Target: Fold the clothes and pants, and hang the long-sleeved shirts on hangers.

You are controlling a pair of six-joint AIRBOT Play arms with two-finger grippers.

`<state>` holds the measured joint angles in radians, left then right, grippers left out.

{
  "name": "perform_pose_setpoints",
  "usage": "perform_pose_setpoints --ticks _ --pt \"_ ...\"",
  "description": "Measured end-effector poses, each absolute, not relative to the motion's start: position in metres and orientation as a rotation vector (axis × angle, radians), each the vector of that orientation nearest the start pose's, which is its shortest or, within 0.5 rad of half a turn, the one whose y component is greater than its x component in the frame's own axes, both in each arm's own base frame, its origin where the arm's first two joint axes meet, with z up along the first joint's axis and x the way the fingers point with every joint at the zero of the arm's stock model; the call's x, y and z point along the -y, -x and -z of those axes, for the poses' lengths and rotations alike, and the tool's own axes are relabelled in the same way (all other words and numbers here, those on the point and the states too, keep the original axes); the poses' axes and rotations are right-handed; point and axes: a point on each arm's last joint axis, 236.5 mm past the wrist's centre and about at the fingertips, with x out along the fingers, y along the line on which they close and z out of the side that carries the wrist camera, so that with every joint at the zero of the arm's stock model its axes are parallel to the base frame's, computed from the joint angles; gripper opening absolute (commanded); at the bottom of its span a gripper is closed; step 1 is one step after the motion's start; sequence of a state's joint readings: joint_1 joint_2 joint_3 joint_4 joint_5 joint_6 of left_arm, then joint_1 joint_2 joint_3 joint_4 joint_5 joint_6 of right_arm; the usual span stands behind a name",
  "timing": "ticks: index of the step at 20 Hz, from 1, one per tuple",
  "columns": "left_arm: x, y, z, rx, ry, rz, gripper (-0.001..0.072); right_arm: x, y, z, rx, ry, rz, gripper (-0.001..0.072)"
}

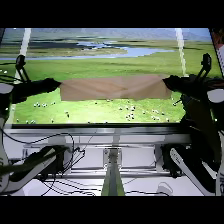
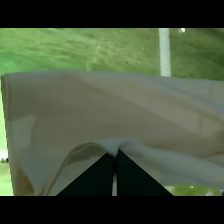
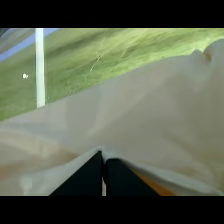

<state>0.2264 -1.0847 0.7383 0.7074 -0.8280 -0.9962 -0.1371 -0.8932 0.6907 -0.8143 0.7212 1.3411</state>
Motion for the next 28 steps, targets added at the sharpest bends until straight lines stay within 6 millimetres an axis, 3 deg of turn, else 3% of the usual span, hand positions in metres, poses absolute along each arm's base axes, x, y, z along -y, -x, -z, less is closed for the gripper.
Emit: perform_pose_setpoints --ticks 3,4,5,6,7,8,12,15,20,21,23,24,25,26,27,28 --pt "0.049 -0.411 0.020 -0.877 0.546 0.209 0.0015 -0.050 -0.409 -0.026 -0.800 -0.629 -0.104 0.0015" --pt "0.048 -0.417 0.028 -0.871 0.568 0.182 0.0031 -0.047 -0.421 -0.020 -0.795 -0.635 -0.086 0.0076" --pt "0.045 -0.422 0.034 -0.866 0.583 0.157 0.0147 -0.044 -0.432 -0.013 -0.791 -0.640 -0.067 0.0331" --pt "0.042 -0.426 0.038 -0.858 0.593 0.136 0.0378 -0.040 -0.442 -0.009 -0.782 -0.643 -0.051 0.0557" --pt "0.039 -0.429 0.041 -0.852 0.602 0.117 0.0648 -0.038 -0.450 -0.005 -0.778 -0.642 -0.037 0.0630" --pt "0.037 -0.431 0.043 -0.848 0.605 0.106 0.0720 -0.036 -0.455 -0.002 -0.774 -0.642 -0.029 0.0630" --pt "0.021 -0.434 0.048 -0.838 0.620 0.065 0.0720 -0.032 -0.463 0.006 -0.783 -0.612 -0.020 0.0630" --pt "0.009 -0.422 0.058 -0.894 0.597 0.078 0.0720 -0.034 -0.459 0.013 -0.817 -0.576 -0.033 0.0629" --pt "0.022 -0.390 0.087 -1.101 0.631 0.213 0.0715 -0.038 -0.453 0.020 -0.857 -0.554 -0.050 0.0628" --pt "0.030 -0.385 0.092 -1.137 0.636 0.254 0.0678 -0.039 -0.451 0.021 -0.866 -0.552 -0.054 0.0621" --pt "0.046 -0.381 0.100 -1.186 0.640 0.315 0.0466 -0.042 -0.449 0.022 -0.881 -0.552 -0.064 0.0621" --pt "0.055 -0.379 0.105 -1.212 0.621 0.353 0.0316 -0.046 -0.446 0.023 -0.894 -0.550 -0.077 0.0618" --pt "0.062 -0.378 0.108 -1.225 0.590 0.383 0.0125 -0.051 -0.446 0.022 -0.900 -0.544 -0.092 0.0562" --pt "0.067 -0.379 0.110 -1.234 0.554 0.411 0.0014 -0.060 -0.445 0.021 -0.906 -0.528 -0.117 0.0375" --pt "0.071 -0.382 0.108 -1.230 0.518 0.437 0.0014 -0.071 -0.445 0.018 -0.907 -0.506 -0.148 0.0133" --pt "0.075 -0.390 0.102 -1.211 0.500 0.456 0.0014 -0.084 -0.446 0.013 -0.902 -0.480 -0.183 0.0014"
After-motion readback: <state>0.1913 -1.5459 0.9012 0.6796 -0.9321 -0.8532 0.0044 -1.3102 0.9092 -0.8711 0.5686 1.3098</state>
